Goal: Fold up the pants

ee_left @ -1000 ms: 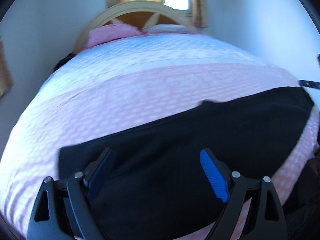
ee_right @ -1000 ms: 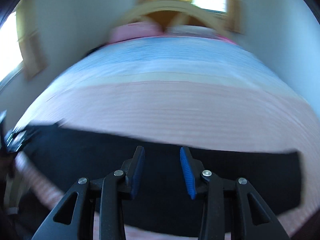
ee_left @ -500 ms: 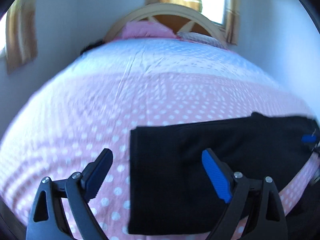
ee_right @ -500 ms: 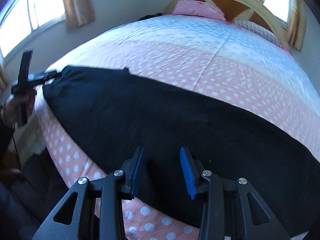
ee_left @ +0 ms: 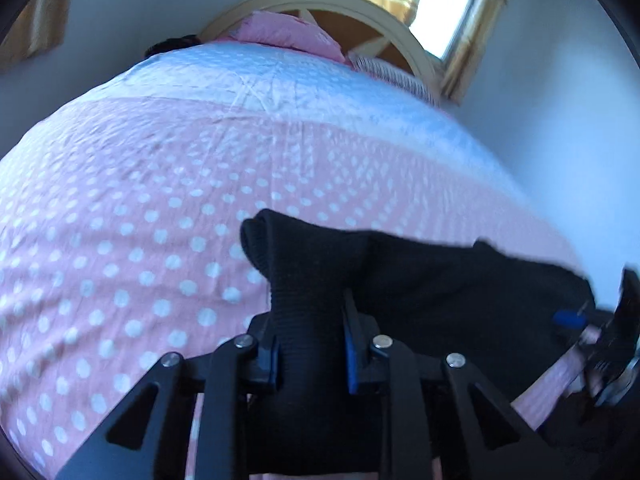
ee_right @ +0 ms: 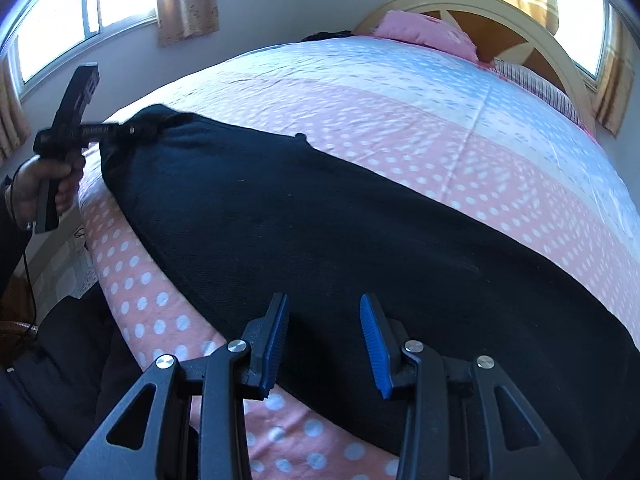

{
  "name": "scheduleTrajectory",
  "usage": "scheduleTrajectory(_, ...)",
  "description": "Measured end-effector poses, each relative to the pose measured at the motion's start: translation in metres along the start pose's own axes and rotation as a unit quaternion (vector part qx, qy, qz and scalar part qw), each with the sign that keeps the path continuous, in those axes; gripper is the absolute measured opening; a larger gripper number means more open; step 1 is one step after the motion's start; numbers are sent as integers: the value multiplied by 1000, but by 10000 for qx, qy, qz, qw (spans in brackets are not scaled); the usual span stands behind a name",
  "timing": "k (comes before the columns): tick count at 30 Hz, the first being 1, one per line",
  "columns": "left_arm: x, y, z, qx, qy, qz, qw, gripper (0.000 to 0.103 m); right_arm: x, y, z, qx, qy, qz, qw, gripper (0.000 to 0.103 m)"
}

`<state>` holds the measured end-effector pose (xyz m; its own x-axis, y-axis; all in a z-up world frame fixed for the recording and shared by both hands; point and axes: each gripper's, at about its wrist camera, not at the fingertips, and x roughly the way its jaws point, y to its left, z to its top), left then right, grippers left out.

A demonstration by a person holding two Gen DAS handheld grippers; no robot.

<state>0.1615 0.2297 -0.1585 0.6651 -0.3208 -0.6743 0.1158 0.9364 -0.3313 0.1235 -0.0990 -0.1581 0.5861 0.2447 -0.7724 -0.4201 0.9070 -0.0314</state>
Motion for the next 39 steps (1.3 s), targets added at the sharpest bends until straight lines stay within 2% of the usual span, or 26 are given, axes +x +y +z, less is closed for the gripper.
scheduleTrajectory(4, -23, 1, 12, 99, -204, 99, 9997, 25, -2, 1, 4, 48, -73, 0, 10000, 39)
scheduleTrajectory(5, -23, 3, 14, 79, -176, 131, 9997, 25, -2, 1, 6, 89, -100, 27, 9999, 39)
scheduleTrajectory(7, -15, 12, 13, 116, 41, 419, 9990, 26, 5, 3, 8, 132, -43, 52, 9999, 50)
scheduleTrajectory(8, -11, 18, 9, 68, 136, 501, 9986, 26, 10, 3, 6, 144, 42, 60, 9999, 51)
scheduleTrajectory(10, 2, 29, -2, -44, 243, 405, 9989, 35, 14, 4, 2, 174, 18, 15, 9998, 51)
scheduleTrajectory(11, -1, 30, -5, -44, 52, 373, 9993, 37, 12, 5, 2, 187, 0, 23, 9998, 51)
scheduleTrajectory(13, -3, 25, -6, 40, 62, 387, 9992, 52, 5, 5, 3, 191, -22, 66, 9998, 51)
scheduleTrajectory(14, -6, 22, -6, 101, 46, 511, 9986, 57, 2, 7, 4, 173, -97, 90, 9998, 51)
scheduleTrajectory(16, -16, 16, -1, 228, -289, 893, 9953, 70, -9, 16, 7, 20, -320, 220, 9992, 51)
scheduleTrajectory(19, -32, 2, 4, 345, -748, 1010, 9915, 80, -3, 33, 4, -282, -287, 303, 9987, 51)
scheduleTrajectory(21, -37, -11, 5, 488, -928, 1023, 9892, 84, 16, 45, -4, -438, 48, 302, 9986, 53)
scheduleTrajectory(22, -36, -18, 6, 564, -983, 1017, 9883, 85, 13, 47, -6, -482, -118, 249, 9985, 55)
scheduleTrajectory(23, -33, -25, 5, 616, -996, 989, 9882, 85, 13, 48, -6, -493, -87, 272, 9984, 56)
scheduleTrajectory(26, -21, -53, 0, 899, -851, 710, 9898, 86, 9, 47, 0, -566, -10, 435, 9975, 57)
scheduleTrajectory(28, -6, -71, -6, 1211, -704, 676, 9878, 87, 5, 41, 14, -495, -125, 532, 9973, 57)
scheduleTrajectory(30, 6, -80, -12, 1442, -557, 723, 9853, 87, 4, 36, 29, -400, -266, 575, 9972, 57)
scheduleTrajectory(32, 21, -84, -19, 1620, -314, 948, 9817, 87, 7, 28, 50, -163, -430, 665, 9967, 57)
scheduleTrajectory(34, 30, -80, -22, 1599, -132, 985, 9821, 87, 19, 21, 75, 166, -524, 813, 9952, 57)
scheduleTrajectory(36, 31, -74, -21, 1431, -115, 939, 9852, 91, 37, 20, 98, 322, -531, 905, 9940, 56)
scheduleTrajectory(39, 31, -76, -21, 1413, -96, 965, 9852, 95, 69, 23, 121, 472, -353, 973, 9935, 50)
